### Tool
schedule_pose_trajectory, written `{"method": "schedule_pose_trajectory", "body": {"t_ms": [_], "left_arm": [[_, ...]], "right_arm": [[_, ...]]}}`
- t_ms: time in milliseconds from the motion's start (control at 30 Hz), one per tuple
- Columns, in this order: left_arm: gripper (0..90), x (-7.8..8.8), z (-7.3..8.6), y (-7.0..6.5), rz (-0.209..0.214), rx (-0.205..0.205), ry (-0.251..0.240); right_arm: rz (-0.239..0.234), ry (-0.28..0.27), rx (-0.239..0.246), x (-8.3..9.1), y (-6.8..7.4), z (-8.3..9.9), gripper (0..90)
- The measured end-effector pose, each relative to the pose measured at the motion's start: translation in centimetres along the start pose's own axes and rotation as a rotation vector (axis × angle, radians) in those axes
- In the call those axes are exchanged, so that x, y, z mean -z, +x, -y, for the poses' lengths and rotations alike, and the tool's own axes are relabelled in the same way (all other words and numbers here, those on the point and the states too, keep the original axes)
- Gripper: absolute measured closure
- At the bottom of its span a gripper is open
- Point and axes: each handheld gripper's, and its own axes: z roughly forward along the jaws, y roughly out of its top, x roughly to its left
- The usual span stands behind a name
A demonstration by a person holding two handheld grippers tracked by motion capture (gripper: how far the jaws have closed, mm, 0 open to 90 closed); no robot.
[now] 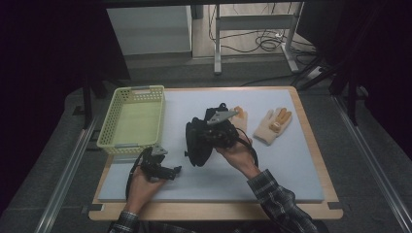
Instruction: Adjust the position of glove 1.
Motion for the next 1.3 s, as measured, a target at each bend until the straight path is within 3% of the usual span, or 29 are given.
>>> {"method": "schedule_pose_trajectory", "body": {"t_ms": [200, 233, 267, 367, 500, 600, 667, 700, 733, 933, 1167, 1300], "left_arm": [[1.8, 0.0, 0.0, 0.0, -0.001, 0.0, -0.001], [1.8, 0.0, 0.0, 0.0, 0.0, -0.003, 0.003], [1.8, 0.0, 0.0, 0.0, 0.0, -0.003, 0.003], [1.8, 0.0, 0.0, 0.0, -0.002, -0.005, 0.002], [1.8, 0.0, 0.0, 0.0, -0.002, -0.004, 0.002], [1.8, 0.0, 0.0, 0.0, -0.002, -0.005, 0.001], [1.8, 0.0, 0.0, 0.0, -0.002, -0.004, 0.001], [1.8, 0.0, 0.0, 0.0, -0.002, -0.005, 0.002], [1.8, 0.0, 0.0, 0.0, -0.002, -0.005, 0.002], [1.8, 0.0, 0.0, 0.0, -0.002, -0.005, 0.002], [1.8, 0.0, 0.0, 0.0, -0.002, -0.004, 0.002], [1.8, 0.0, 0.0, 0.0, -0.002, -0.007, 0.003]], "right_arm": [[-0.023, 0.008, -0.025, 1.7, 1.9, 3.7, 81.6], [-0.012, 0.011, -0.025, 2.1, 2.5, 5.0, 81.6], [-0.012, 0.011, -0.025, 2.1, 2.5, 5.0, 81.6], [0.014, 0.031, -0.027, 2.1, 3.3, 7.6, 81.5], [0.004, 0.052, -0.033, 1.8, 3.6, 9.3, 80.5], [-0.011, 0.091, -0.036, 1.3, 4.1, 10.5, 74.5], [-0.006, 0.104, -0.025, 1.3, 4.3, 10.8, 65.1], [-0.01, 0.089, -0.023, 1.9, 4.1, 10.6, 56.0], [-0.006, 0.079, -0.027, 2.2, 3.9, 10.4, 54.0], [0.04, 0.046, -0.038, 3.5, 2.3, 9.4, 51.5], [0.064, 0.033, -0.094, 2.0, -1.9, 8.5, 56.2], [0.085, 0.033, -0.097, 0.9, -3.5, 7.7, 56.1]]}}
